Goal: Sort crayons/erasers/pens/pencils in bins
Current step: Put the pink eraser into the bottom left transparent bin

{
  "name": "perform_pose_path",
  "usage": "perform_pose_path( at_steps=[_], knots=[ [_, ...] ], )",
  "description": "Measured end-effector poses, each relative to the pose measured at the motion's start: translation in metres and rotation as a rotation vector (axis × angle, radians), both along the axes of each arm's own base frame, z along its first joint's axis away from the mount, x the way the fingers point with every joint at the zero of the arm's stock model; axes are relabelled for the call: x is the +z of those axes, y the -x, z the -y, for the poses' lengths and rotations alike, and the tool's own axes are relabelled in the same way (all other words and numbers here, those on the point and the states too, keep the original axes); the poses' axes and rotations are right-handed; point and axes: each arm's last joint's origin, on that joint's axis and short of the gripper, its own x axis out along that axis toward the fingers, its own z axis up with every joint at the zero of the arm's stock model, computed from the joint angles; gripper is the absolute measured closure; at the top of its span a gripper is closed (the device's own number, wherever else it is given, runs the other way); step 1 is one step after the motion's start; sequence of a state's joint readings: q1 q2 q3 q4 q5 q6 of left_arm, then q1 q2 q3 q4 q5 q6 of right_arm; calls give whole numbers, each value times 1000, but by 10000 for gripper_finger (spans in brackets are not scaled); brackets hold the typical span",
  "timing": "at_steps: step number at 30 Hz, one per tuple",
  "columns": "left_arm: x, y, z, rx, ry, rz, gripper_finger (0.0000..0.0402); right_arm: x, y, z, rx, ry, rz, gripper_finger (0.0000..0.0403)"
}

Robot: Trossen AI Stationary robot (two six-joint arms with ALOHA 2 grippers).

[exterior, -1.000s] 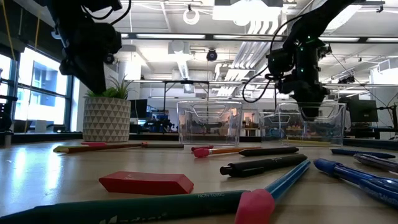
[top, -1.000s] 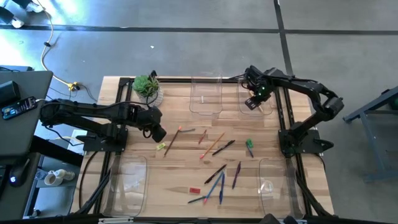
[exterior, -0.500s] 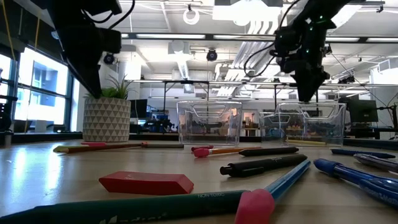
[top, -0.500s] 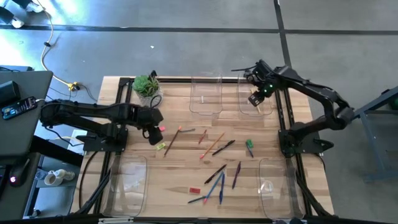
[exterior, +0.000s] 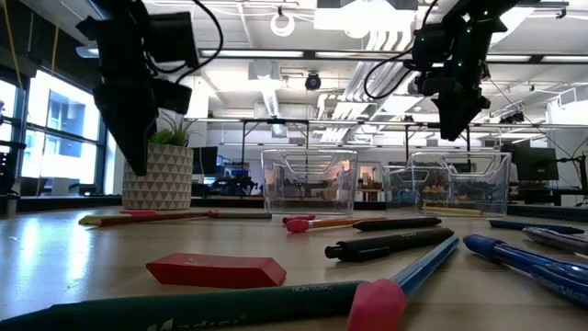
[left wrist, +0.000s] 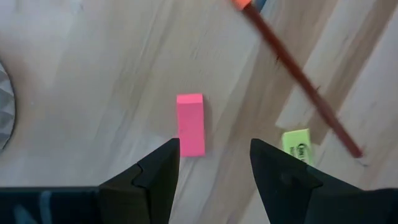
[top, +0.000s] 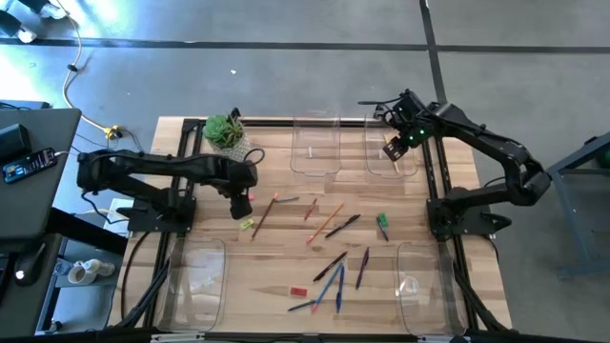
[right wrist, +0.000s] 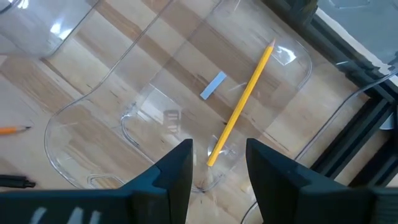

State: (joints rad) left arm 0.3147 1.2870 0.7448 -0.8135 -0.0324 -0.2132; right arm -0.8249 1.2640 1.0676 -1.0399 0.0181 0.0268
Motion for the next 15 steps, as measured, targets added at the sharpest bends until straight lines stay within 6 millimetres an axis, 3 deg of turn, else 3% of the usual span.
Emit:
perform_pose_path(
  at_steps=[7, 15],
  knots=[
    [-15, -7, -5, -23, 14, -53, 215, 0, 0, 0, 1, 5, 4, 261],
    [-31, -10, -24, 123, 121, -58, 216, 0, -1, 1, 5, 11, 7, 261]
  ],
)
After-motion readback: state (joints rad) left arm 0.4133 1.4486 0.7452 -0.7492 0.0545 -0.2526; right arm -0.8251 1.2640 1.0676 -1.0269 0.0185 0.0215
